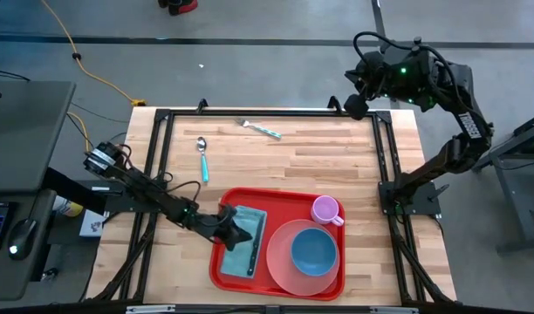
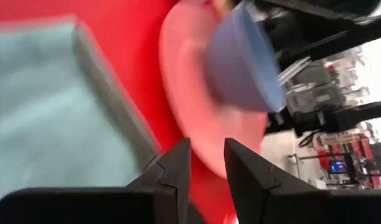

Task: Set up tray
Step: Put the blue fork on the blue table napkin to the left of the black table knife

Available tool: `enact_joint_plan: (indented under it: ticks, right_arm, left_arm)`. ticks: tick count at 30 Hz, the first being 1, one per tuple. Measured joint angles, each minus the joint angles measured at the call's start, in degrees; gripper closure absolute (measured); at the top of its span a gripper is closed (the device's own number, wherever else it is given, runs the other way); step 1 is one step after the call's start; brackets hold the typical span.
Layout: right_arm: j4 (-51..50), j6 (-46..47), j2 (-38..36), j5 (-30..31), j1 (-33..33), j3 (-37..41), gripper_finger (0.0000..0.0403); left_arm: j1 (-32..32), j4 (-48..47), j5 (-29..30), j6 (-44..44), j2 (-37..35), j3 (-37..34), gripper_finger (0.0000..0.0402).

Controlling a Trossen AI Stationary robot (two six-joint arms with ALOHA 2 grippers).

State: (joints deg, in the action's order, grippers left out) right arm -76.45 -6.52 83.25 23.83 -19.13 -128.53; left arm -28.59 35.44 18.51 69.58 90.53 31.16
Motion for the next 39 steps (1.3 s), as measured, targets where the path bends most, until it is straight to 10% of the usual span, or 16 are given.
enact_joint_plan:
  ticks: [22, 39]
  right_arm:
    - [-4.02, 4.37, 0.01, -12.37, 0.06, 0.02, 0.0403]
    - [-4.65, 9.06, 11.52, -15.96, 2.7, 0.04, 0.0403]
  left_arm:
    - [22.44, -10.65, -5.43, -53.95, -35.55, 0.07, 0.0275]
    - [30.48, -39.59, -6.31, -74.14, -63.66, 11.14, 0.0275]
